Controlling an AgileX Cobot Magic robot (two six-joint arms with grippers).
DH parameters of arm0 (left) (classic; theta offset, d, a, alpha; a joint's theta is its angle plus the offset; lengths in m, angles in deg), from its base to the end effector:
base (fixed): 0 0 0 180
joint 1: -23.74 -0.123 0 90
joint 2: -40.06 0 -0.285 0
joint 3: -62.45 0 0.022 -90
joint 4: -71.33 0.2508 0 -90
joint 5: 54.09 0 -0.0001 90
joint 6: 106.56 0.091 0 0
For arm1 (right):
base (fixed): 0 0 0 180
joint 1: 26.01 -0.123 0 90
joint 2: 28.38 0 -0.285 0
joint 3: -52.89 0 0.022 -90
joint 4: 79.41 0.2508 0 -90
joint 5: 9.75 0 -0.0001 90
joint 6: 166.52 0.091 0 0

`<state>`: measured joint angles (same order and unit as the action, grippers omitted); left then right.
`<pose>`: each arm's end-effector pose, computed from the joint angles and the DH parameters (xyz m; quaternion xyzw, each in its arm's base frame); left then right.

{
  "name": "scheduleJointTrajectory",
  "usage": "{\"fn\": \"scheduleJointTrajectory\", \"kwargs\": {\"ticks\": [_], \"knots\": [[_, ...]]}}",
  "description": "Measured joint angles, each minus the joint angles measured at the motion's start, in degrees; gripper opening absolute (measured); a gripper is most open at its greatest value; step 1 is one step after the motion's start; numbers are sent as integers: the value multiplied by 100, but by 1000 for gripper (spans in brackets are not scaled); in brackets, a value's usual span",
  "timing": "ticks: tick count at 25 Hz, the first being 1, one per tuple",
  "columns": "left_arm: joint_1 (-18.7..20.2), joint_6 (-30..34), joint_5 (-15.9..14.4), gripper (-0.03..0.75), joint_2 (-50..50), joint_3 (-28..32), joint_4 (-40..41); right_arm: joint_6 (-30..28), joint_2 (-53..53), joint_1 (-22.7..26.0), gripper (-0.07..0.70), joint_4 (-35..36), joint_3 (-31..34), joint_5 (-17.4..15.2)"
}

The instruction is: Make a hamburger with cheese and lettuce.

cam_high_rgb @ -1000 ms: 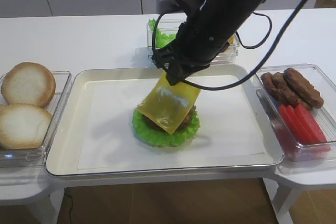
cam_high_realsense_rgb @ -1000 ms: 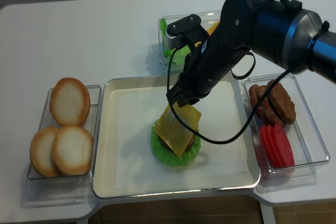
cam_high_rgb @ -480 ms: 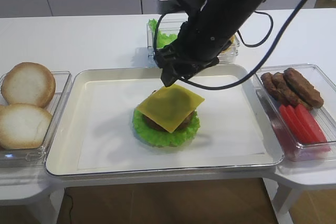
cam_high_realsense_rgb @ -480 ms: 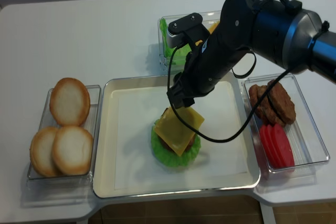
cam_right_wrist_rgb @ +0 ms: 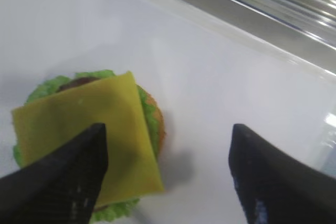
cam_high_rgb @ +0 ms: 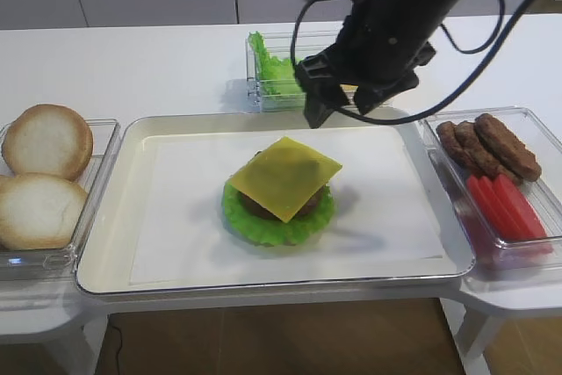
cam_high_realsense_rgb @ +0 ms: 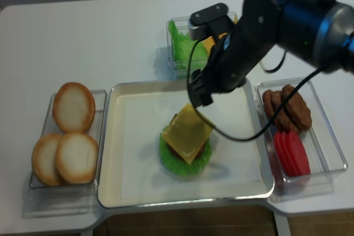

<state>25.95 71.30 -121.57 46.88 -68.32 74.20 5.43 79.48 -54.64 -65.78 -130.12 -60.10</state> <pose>-0.0113 0.0047 0.2649 -0.0020 0.8807 0.0070 0.4735 0.3204 0.1937 0.2705 -0.2536 0.9376 0.1419 0.1909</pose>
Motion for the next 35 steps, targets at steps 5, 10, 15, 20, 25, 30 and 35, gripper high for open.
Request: {"fn": "scheduleJointTrajectory", "kwargs": {"ticks": [5,10,15,20,25,30,35], "knots": [[0,0,0,469,0,0,0,261,-181,797,543,-95,0,-659],[0,0,0,469,0,0,0,411,-458,1747,491,-423,0,-1279],[0,0,0,469,0,0,0,527,-779,2437,472,-826,4,-1794],[0,0,0,469,0,0,0,619,-1393,2579,467,-895,329,-1873],[0,0,0,469,0,0,0,723,-2133,2579,463,-874,844,-2018],[0,0,0,469,0,0,0,745,-2958,2579,461,-874,1305,-2054],[0,0,0,469,0,0,0,806,-3883,2579,461,-874,1853,-2092]]}}
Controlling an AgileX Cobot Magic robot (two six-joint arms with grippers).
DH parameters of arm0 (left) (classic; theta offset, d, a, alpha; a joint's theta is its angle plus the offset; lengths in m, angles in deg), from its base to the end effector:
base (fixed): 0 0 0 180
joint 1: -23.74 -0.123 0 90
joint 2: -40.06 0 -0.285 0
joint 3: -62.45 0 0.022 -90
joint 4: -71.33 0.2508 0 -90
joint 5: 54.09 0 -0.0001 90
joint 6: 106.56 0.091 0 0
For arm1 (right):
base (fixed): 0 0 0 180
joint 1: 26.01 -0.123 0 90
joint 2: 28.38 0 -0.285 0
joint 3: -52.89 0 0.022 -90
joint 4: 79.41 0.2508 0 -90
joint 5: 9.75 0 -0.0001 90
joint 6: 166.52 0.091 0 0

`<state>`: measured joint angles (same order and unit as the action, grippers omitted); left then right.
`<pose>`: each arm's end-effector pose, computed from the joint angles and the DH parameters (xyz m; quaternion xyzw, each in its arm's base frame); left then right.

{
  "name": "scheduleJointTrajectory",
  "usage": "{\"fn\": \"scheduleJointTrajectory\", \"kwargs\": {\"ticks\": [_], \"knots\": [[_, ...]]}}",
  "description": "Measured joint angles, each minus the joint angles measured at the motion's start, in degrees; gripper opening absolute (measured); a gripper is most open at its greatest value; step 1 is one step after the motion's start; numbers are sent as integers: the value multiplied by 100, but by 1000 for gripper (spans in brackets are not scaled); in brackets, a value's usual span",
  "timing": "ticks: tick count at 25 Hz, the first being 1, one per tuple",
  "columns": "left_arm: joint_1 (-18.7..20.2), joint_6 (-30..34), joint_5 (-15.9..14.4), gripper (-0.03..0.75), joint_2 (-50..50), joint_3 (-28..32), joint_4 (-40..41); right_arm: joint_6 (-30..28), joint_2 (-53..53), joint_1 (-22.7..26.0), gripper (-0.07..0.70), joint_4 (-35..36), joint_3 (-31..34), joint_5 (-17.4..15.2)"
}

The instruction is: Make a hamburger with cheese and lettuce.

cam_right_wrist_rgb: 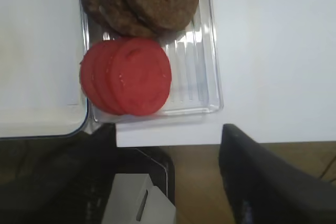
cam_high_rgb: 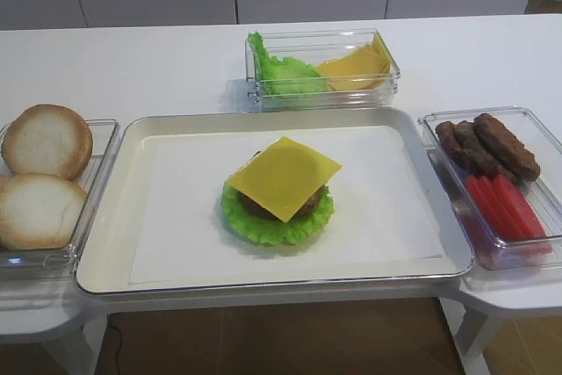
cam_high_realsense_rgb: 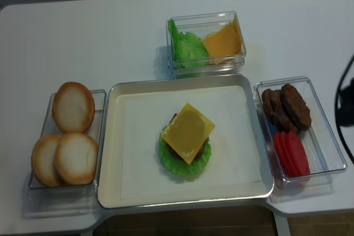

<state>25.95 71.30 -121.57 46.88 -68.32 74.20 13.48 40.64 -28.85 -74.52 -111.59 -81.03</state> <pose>-0.0113 0.0047 0.2649 -0.0020 0.8807 0.0070 0.4735 0.1821 0.0164 0.3521 -0.0193 0.9768 0.0475 0.2081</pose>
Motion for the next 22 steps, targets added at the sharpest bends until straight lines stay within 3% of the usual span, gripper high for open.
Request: {"fn": "scheduleJointTrajectory", "kwargs": {"ticks": [12,22], "knots": [[0,0,0,469,0,0,0,0,-2731,0,461,0,1518,-96],[0,0,0,469,0,0,0,0,-4668,0,461,32,2073,-165]]}}
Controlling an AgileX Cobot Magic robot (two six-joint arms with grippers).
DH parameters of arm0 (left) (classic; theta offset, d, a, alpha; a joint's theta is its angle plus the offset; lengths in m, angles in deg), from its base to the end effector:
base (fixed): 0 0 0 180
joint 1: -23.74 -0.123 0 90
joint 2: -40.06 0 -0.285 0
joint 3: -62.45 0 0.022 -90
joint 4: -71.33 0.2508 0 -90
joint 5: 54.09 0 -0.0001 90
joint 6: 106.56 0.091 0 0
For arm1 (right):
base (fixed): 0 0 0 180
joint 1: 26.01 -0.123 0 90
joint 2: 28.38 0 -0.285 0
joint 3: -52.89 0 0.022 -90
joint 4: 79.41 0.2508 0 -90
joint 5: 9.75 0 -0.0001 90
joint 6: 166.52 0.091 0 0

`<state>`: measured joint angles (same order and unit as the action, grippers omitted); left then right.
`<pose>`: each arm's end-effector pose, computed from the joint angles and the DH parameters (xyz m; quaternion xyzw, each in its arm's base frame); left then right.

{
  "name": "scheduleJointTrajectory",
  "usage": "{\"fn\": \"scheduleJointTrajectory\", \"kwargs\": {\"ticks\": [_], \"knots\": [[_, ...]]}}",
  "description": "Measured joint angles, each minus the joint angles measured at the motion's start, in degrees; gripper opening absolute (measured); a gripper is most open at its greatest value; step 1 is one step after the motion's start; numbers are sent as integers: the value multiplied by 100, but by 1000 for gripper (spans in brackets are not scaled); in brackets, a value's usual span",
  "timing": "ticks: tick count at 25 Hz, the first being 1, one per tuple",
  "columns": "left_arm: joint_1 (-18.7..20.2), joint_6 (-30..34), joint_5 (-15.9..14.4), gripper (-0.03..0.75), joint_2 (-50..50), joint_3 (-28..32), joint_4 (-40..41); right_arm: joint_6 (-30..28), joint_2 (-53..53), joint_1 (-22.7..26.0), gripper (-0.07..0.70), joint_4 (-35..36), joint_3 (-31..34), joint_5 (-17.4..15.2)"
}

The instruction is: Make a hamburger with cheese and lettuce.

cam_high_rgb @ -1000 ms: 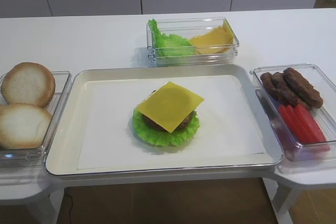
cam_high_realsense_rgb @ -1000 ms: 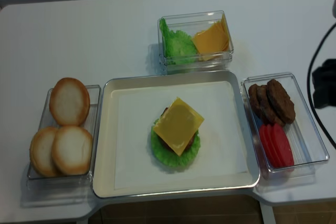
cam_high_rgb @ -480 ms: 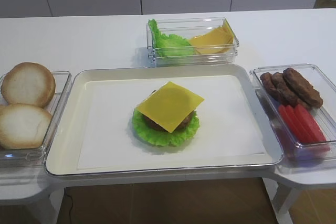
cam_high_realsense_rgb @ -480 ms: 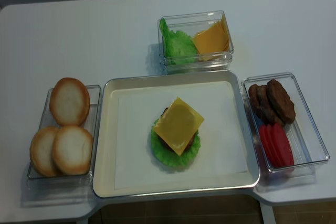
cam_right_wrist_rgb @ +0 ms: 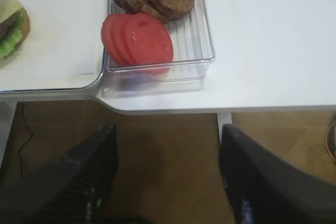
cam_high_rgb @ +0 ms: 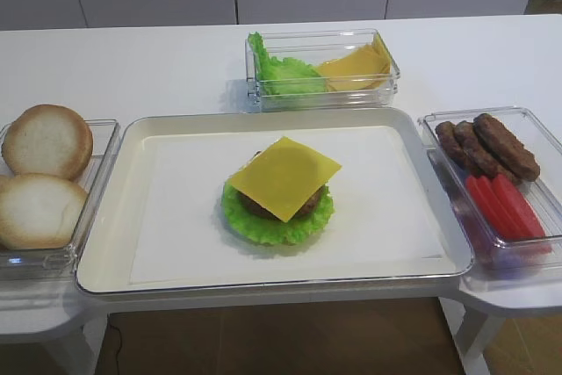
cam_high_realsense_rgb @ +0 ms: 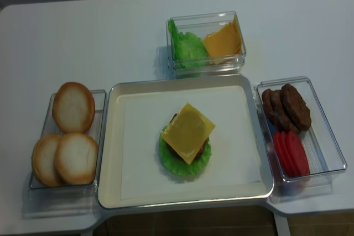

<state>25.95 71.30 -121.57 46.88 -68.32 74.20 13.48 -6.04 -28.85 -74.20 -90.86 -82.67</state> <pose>-0.0113 0.0047 0.2649 -0.0020 0.8807 0.0070 0.4735 0.0065 0.0082 0.3207 -0.0282 0.9104 0.0552 0.4090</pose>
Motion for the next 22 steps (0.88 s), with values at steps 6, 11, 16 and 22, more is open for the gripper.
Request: {"fn": "scheduleJointTrajectory", "kwargs": {"ticks": [6,11,16,22], "knots": [[0,0,0,469,0,0,0,0,-754,0,461,4,295,-22],[0,0,0,469,0,0,0,-286,-1317,0,461,-7,716,-36],[0,0,0,469,0,0,0,-350,-1545,0,461,-20,1140,102],[0,0,0,469,0,0,0,-348,-1545,0,461,-365,1247,575]]}}
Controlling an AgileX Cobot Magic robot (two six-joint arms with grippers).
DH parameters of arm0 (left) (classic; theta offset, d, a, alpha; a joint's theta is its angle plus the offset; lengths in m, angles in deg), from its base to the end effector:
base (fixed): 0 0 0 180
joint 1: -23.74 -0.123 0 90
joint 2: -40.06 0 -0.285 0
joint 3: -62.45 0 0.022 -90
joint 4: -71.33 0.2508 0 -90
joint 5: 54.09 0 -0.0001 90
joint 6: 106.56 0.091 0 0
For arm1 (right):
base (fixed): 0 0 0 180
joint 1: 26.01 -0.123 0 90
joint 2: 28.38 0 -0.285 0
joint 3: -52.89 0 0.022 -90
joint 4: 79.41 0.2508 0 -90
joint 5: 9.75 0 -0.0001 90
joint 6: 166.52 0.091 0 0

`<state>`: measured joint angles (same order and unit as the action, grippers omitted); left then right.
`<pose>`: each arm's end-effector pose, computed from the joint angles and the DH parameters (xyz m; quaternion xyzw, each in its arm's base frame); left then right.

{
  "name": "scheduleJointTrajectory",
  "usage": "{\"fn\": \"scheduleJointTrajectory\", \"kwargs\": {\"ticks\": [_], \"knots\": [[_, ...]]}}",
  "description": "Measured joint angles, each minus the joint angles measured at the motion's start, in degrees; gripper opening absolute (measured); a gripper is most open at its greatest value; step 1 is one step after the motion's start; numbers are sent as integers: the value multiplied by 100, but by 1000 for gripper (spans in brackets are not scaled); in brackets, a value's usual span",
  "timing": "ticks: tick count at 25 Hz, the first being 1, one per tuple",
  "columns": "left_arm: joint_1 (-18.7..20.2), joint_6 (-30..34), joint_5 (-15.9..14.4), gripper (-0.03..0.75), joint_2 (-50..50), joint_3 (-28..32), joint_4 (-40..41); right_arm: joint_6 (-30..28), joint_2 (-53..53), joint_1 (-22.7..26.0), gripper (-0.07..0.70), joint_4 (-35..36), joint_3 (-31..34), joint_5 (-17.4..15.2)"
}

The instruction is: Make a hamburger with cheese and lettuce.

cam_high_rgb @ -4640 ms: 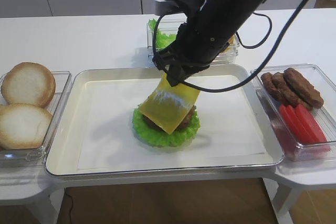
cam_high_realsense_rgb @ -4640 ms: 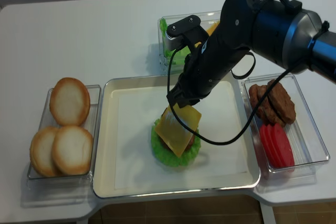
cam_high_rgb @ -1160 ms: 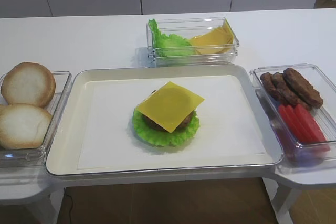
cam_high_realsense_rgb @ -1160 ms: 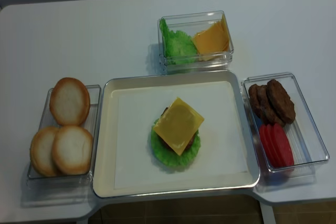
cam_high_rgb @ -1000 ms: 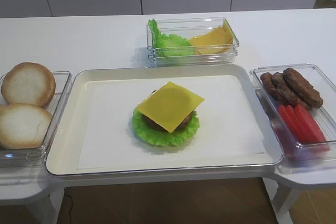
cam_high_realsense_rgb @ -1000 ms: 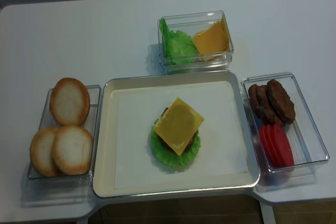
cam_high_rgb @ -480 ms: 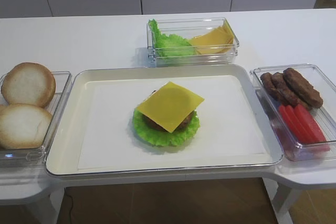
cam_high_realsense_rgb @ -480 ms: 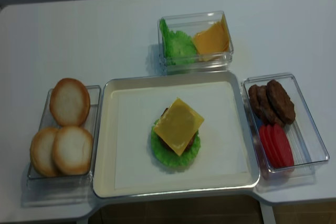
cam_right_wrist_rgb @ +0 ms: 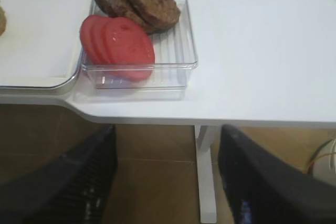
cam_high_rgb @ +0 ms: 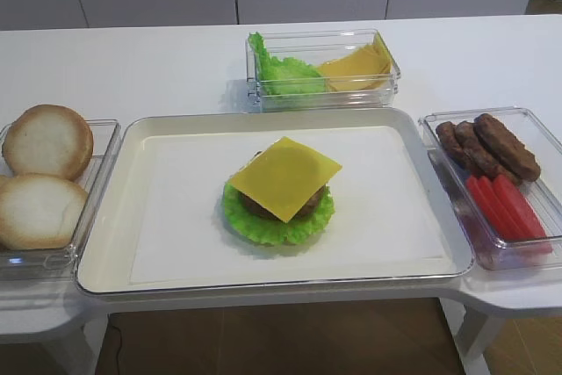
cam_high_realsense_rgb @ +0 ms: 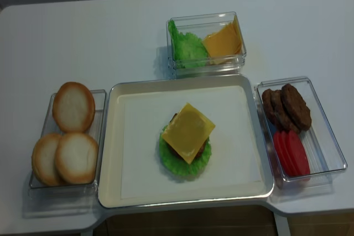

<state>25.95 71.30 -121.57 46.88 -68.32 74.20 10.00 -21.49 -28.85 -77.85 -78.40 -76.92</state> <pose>-0.0113 0.0047 0.2649 -0.0020 0.8807 0.0070 0.4735 -0.0121 0.0017 0.2677 -0.0498 0.8764 0.0109 0.4789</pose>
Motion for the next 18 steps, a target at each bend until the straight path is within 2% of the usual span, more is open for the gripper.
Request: {"fn": "scheduleJointTrajectory", "kwargs": {"ticks": [5,18], "knots": [[0,0,0,469,0,0,0,10,0,0,461,-61,139,110],[0,0,0,469,0,0,0,22,0,0,461,189,139,110]]}}
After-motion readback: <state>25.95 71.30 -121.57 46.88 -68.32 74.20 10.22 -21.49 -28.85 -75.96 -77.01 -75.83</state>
